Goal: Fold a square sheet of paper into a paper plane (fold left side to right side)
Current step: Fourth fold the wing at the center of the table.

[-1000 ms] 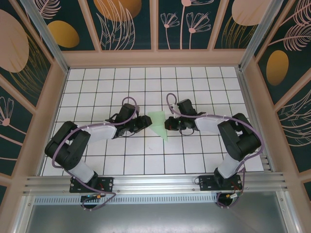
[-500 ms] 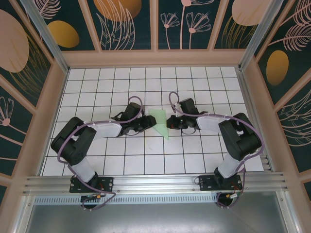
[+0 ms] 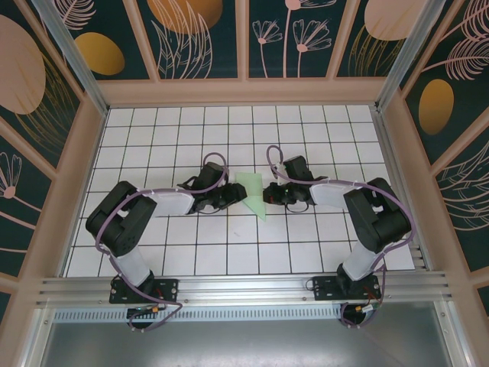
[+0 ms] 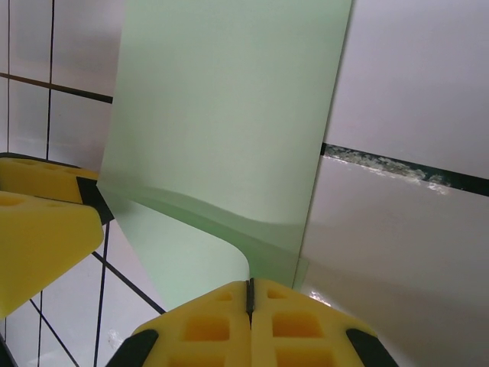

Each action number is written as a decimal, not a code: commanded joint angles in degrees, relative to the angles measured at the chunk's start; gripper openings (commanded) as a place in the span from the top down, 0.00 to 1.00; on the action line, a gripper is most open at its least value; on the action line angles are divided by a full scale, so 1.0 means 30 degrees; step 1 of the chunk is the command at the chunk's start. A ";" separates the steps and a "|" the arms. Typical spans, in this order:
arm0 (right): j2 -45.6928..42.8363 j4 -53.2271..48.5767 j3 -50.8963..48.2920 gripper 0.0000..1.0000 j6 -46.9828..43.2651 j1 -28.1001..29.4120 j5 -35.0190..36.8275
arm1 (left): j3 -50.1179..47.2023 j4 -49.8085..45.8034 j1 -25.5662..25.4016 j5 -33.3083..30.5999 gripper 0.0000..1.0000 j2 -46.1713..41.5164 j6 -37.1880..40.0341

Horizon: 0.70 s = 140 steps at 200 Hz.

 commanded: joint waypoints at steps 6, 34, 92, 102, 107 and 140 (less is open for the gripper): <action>0.0181 0.0511 -0.0233 0.99 0.0150 -0.0181 -0.0340 | 0.0795 0.0038 -0.0157 0.0022 0.55 0.0633 -0.0037; 0.0227 0.0514 -0.0235 0.99 0.0181 -0.0156 -0.0377 | 0.1177 0.0130 -0.0166 0.0124 0.60 0.1098 -0.0022; -0.0270 0.0476 -0.0233 0.91 0.0210 -0.0210 0.0198 | 0.1247 0.0187 -0.0189 -0.0050 0.82 0.1077 -0.0102; -0.0480 0.0299 -0.0233 0.88 0.0112 -0.0195 0.0565 | 0.1269 0.0226 -0.0192 -0.0051 0.85 0.0994 -0.0121; -0.0638 0.0182 -0.0254 0.87 0.0083 -0.0210 0.0822 | 0.1215 0.0198 -0.0221 -0.0091 0.86 0.0932 -0.0136; -0.2755 0.0566 -0.1385 0.74 0.0493 -0.0119 0.2692 | 0.1194 0.0065 -0.0291 -0.0168 0.91 0.0421 -0.0307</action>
